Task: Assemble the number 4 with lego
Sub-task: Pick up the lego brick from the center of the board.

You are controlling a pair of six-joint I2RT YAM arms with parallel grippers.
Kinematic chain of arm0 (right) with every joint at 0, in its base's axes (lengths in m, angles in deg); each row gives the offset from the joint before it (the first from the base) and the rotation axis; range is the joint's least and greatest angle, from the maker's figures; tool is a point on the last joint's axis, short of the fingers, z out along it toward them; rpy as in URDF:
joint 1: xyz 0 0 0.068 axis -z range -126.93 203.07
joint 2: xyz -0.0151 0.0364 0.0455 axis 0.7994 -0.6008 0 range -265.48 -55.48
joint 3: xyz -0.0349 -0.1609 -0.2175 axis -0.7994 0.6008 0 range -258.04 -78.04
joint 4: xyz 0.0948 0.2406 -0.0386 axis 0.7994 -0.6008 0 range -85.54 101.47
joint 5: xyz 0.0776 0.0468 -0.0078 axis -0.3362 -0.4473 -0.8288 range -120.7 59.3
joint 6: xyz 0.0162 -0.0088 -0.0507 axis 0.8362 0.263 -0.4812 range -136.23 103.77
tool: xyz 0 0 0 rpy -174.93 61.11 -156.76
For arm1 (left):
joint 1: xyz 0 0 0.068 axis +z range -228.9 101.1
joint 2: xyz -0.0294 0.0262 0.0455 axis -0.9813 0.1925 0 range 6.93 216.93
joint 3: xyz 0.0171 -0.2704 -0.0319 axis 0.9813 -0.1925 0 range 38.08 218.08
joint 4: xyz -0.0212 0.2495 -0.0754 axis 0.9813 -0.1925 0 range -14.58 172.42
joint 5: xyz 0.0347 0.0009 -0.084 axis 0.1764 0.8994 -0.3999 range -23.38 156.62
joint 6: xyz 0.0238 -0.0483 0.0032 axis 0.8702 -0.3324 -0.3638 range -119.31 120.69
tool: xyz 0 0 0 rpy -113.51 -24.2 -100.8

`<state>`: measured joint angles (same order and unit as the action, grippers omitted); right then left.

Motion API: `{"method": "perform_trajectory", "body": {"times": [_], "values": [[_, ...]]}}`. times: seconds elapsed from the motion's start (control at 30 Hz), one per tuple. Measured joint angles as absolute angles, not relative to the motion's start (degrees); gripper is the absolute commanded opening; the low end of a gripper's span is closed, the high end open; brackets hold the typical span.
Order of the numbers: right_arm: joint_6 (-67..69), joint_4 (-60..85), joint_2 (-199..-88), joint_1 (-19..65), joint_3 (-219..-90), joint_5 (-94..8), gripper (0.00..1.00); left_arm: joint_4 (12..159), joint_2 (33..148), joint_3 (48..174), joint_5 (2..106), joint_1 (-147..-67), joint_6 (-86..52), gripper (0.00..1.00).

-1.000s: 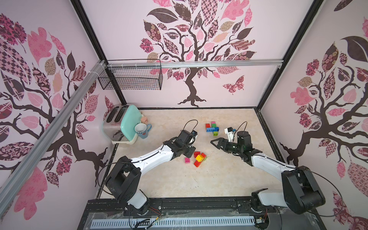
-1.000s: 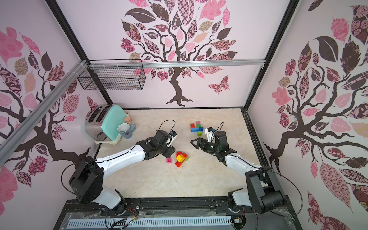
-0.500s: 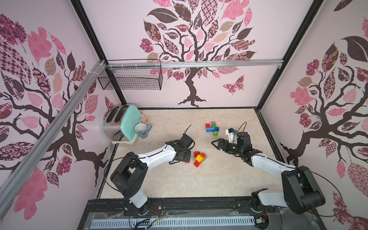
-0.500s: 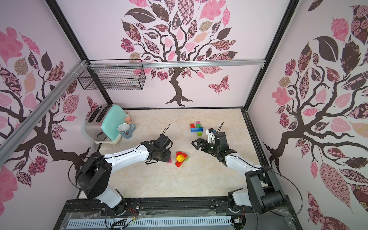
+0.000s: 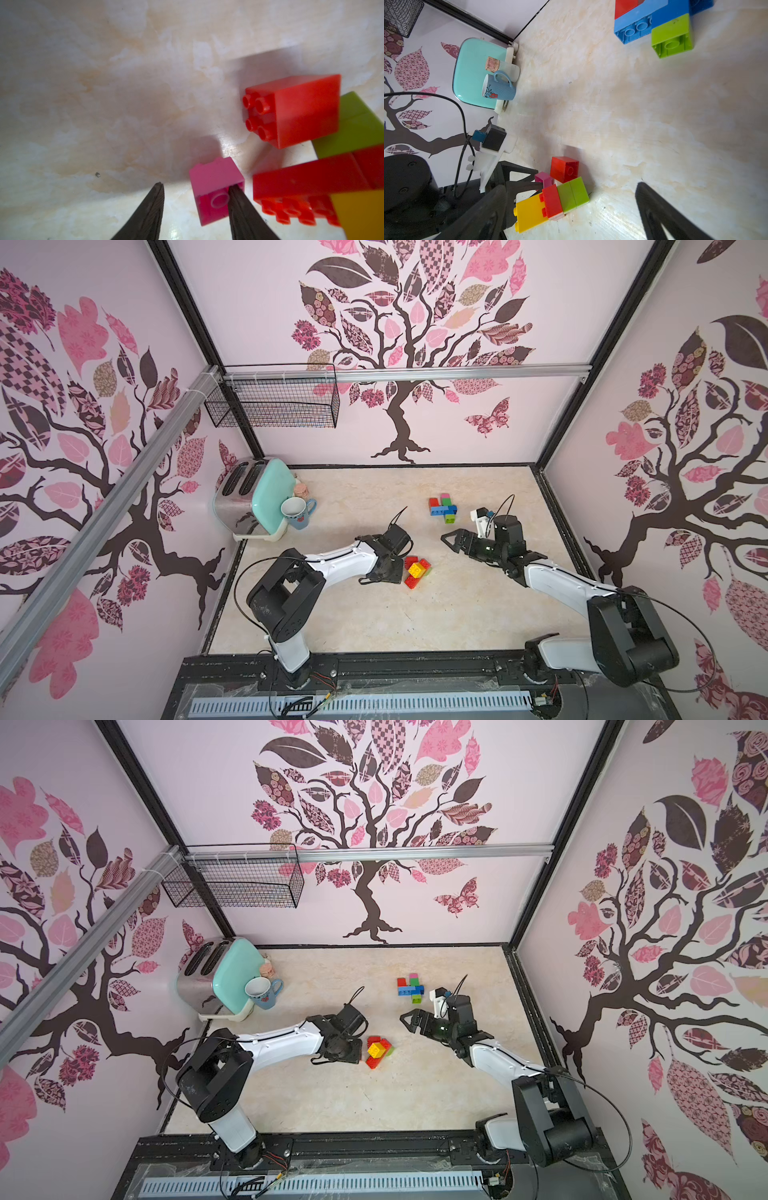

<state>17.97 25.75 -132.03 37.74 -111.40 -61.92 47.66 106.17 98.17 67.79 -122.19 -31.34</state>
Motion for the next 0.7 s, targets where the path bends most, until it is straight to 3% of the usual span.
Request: {"method": "perform_trajectory", "body": {"times": [0.17, 0.37, 0.5, 0.57, 0.7], "values": [[17.9, 25.7, -132.0, 37.7, -111.4, -61.9, 1.0, 47.5, 105.3, 98.1, 69.6, -122.4, -31.9, 0.49], [17.8, 25.7, -132.1, 37.3, -111.4, -61.9, 0.99, 47.7, 100.9, 98.1, 70.5, -123.2, -31.8, 0.61], [17.8, 25.7, -132.1, 37.3, -111.4, -61.9, 0.99, 47.4, 100.6, 98.1, 71.1, -125.1, -32.5, 0.49], [17.8, 25.7, -132.1, 37.2, -111.4, -61.8, 0.99, 47.0, 100.6, 98.2, 71.9, -125.4, -32.7, 0.48], [17.7, 25.7, -132.1, 37.0, -111.4, -61.7, 1.0, 46.7, 101.3, 98.2, 72.3, -125.1, -32.6, 0.58]]}}
